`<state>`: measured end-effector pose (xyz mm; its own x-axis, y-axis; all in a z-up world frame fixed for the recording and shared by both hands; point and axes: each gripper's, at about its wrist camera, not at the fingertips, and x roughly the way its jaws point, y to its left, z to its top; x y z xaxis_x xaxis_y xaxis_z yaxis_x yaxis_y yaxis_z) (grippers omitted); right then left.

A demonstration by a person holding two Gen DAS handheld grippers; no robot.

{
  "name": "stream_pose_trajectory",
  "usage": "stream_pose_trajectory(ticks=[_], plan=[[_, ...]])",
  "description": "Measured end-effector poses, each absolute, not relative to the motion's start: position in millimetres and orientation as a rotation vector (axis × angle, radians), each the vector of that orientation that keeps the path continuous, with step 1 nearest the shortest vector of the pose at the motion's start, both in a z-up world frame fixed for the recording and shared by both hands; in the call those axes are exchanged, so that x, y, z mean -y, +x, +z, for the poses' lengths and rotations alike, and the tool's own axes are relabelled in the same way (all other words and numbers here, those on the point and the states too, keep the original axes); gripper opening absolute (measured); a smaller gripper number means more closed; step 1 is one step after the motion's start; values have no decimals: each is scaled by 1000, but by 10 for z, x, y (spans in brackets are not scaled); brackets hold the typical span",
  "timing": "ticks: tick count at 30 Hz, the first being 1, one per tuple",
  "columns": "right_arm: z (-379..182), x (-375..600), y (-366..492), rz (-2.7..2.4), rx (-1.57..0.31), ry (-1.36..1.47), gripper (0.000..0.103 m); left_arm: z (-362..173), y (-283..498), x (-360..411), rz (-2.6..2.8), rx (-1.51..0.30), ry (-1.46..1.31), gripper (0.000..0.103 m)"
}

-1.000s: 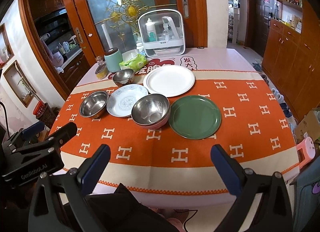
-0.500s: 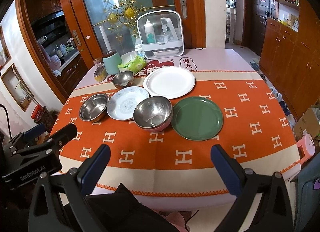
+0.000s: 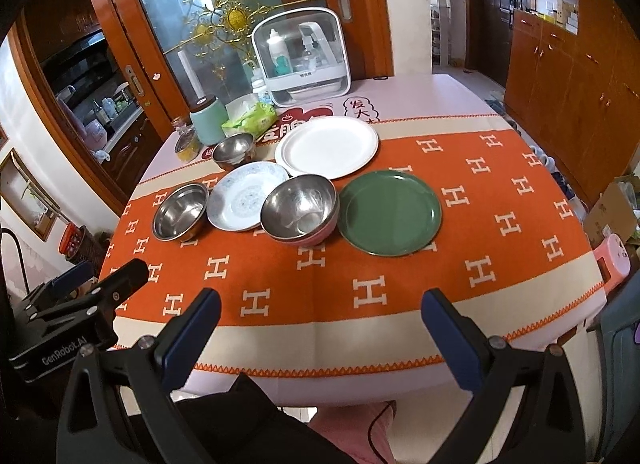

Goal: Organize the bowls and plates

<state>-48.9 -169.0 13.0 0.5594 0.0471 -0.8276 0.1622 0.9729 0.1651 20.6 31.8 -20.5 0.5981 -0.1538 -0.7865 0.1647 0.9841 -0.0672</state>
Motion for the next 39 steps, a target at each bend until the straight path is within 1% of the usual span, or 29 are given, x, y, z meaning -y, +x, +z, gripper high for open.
stream_pose_trajectory(ticks=[9,12,19,31,39], plan=[[152,1853,-359,-9,-968,229,101,-295,446,-114,-168,-977,0,102],[187,1989,-276,8,-958,224,101,-319,567,-5,-175,-1012,-22,102],[192,2362,16,-7,-927,222,101,-316,904,193,-131,-1031,-49,102],[36,2918,755,-69,-878,250,101,-271,1804,317,-110,-1057,-23,102],[-88,3107,1279,-89,-838,206,101,-387,2510,381,-130,-1092,-21,102]])
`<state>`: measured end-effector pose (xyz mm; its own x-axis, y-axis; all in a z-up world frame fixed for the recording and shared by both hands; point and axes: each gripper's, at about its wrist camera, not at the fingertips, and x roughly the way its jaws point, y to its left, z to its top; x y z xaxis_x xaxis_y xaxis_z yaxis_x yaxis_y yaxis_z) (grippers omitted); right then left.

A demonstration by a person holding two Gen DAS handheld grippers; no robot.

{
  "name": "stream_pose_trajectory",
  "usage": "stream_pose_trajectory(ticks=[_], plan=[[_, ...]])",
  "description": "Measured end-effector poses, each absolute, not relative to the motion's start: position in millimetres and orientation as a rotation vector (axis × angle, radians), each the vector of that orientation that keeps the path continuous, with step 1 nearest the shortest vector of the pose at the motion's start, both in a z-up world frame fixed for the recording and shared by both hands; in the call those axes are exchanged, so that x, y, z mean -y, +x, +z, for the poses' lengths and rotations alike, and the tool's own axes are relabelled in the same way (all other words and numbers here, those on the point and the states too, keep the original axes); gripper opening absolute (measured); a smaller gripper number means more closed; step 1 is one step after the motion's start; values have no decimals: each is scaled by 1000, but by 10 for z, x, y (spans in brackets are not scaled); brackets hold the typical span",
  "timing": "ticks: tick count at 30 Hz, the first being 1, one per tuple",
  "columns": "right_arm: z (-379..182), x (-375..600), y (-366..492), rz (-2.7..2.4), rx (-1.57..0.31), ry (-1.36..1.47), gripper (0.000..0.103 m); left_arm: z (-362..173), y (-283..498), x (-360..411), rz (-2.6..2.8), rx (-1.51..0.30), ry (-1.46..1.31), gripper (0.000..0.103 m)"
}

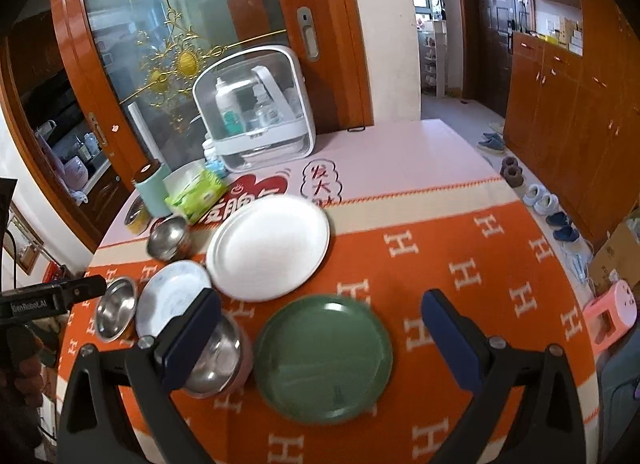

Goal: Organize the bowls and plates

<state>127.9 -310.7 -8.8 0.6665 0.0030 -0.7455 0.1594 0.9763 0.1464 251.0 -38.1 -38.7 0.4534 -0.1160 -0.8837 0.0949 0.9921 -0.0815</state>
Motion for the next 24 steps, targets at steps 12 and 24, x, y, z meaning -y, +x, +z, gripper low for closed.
stream_pose_trajectory(ticks=[12,24], plan=[[-451,3392,2050,-94,-804,231,101,-746,3416,525,-138,-1100,45,102],[-964,3414,2473,-68,-854,247,100,-1223,4029,571,-220,-1145,-24,102]])
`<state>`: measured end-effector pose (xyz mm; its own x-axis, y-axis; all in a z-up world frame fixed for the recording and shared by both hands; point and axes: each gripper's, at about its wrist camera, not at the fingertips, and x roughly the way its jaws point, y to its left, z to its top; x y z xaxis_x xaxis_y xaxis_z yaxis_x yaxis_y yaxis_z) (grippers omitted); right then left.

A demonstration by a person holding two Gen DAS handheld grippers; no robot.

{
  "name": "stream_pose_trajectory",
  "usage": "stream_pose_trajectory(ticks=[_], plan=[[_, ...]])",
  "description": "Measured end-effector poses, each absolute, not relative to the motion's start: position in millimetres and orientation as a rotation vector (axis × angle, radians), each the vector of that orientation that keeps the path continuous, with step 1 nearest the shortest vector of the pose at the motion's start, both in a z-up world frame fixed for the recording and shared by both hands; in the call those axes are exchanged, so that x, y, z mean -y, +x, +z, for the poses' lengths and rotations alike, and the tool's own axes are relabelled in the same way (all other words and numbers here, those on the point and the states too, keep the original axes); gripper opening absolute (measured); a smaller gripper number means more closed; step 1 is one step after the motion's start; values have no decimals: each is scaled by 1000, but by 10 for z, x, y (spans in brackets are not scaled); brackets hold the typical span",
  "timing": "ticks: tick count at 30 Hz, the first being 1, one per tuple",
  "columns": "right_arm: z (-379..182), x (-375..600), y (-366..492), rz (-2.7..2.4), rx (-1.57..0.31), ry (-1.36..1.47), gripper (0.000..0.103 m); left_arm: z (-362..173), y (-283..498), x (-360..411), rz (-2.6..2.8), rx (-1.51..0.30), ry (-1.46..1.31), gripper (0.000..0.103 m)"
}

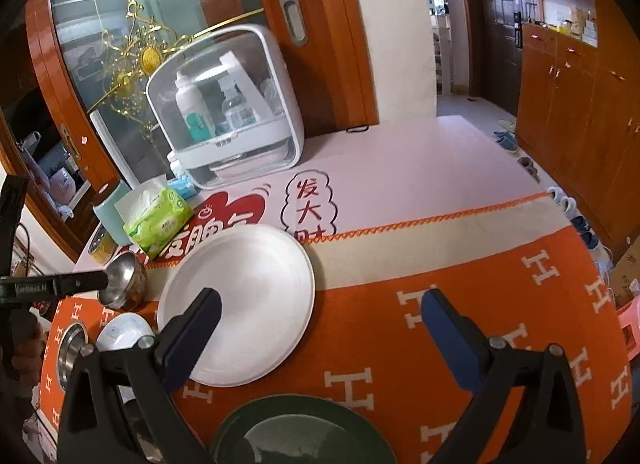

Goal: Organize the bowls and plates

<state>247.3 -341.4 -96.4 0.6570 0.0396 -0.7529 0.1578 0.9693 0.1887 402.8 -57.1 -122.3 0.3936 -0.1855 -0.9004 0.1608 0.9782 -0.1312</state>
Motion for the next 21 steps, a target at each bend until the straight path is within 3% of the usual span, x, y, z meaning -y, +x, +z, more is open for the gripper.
stream_pose_trajectory(ticks=[8,12,16,21], plan=[[-1346,3348,2654,-17,-932,287,100,-1652,4288,602,-226,-1227,-43,97],[-1554,3327,2738,-5,-981,309,91,-1842,4371,612,-225,-1266,-49,93],[-1734,3312,2781,13,-1016,348,86,-1993,4424,646,-225,-1294,-26,81],[-1898,3320,2832,24,-1057,400,69,-2150,4487,646,-228,-1326,-43,68]])
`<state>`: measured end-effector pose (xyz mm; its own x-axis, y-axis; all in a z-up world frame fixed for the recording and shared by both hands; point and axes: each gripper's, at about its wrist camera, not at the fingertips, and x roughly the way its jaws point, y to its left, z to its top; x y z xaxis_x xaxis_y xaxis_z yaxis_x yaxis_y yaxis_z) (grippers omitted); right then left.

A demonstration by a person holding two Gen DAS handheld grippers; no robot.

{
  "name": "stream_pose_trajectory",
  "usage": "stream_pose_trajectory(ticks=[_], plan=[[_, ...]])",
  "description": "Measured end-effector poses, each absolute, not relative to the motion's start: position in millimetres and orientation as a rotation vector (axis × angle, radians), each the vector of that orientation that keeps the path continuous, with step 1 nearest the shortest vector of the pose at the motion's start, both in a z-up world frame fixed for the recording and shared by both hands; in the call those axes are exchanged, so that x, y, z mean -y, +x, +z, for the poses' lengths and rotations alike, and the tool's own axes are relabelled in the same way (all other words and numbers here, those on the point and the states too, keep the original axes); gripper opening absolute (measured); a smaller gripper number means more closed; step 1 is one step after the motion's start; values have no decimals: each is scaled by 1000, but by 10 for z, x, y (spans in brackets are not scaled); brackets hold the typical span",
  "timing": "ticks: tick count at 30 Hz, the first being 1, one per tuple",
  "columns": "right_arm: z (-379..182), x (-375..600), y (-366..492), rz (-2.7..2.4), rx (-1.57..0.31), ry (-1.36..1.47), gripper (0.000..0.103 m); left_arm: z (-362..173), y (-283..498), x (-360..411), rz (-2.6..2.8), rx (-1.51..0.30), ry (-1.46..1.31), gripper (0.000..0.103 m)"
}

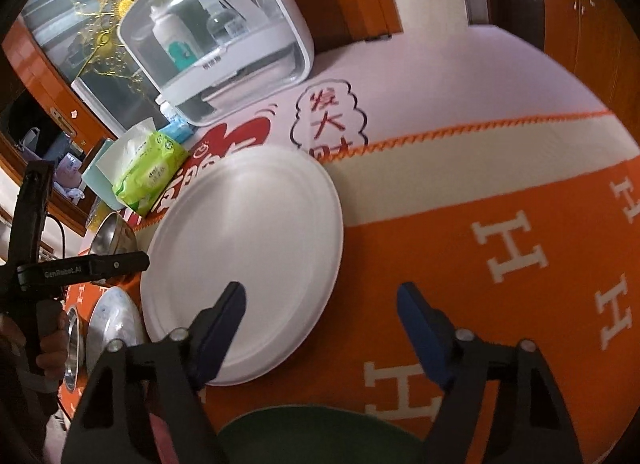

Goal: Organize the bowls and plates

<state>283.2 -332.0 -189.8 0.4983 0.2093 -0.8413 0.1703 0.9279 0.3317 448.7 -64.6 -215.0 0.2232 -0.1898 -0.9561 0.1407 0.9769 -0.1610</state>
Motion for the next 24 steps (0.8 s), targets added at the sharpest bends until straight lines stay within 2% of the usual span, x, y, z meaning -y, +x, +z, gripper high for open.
stream_pose_trajectory(ticks=[5,12,14,15,21,24], plan=[[-2027,3292,2876,47,-1094,431,57,-2240,4510,643,-225,-1348,-50,56],[-2094,3307,2880,38,-1098,440,39,-2354,4535,660,-232,-1389,-57,31],[-2108,3335,2885,40,-1098,458,34,-2380,4539,661,-227,-1395,-75,28],[-2114,3348,2882,45,-1097,474,32,-2379,4538,667,-229,-1394,-75,23],[-2120,3337,2884,61,-1098,515,21,-2373,4517,681,-231,-1392,-80,22],[-2107,3311,2887,50,-1104,500,21,-2352,4507,689,-232,-1386,-83,22]])
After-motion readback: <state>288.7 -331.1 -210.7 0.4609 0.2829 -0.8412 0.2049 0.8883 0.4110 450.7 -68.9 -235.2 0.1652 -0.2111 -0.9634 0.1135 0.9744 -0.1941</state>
